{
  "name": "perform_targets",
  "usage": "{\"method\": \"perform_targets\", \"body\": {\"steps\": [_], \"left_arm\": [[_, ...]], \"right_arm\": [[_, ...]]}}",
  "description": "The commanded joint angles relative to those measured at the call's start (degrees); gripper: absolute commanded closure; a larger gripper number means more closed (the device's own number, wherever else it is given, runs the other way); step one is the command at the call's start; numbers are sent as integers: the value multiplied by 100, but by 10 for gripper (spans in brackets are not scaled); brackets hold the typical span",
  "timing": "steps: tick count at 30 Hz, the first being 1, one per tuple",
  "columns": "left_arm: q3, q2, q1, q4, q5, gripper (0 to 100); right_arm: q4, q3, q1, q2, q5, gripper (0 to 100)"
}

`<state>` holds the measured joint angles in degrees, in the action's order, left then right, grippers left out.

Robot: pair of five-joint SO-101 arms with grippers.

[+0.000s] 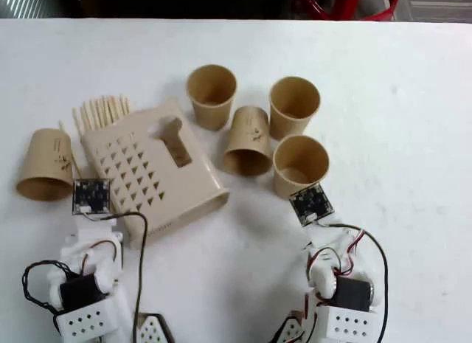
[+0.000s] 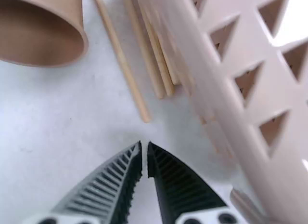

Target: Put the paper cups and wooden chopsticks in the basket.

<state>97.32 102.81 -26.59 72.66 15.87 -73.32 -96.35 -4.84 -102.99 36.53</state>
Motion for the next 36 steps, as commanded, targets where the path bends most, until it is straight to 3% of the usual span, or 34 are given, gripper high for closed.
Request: {"method": "perform_targets", "body": {"steps": [1, 29, 33, 36], "left_arm": [[-18, 57, 57, 35, 18, 954], [-18, 57, 57, 35, 18, 954], [-18, 57, 57, 35, 18, 954], [-18, 57, 57, 35, 18, 954]], "right_arm": [[-40, -53, -4, -31, 35, 981], [198, -53, -13, -31, 62, 981], [549, 79, -145, -40, 870, 981], [549, 554, -453, -40, 721, 981]]}}
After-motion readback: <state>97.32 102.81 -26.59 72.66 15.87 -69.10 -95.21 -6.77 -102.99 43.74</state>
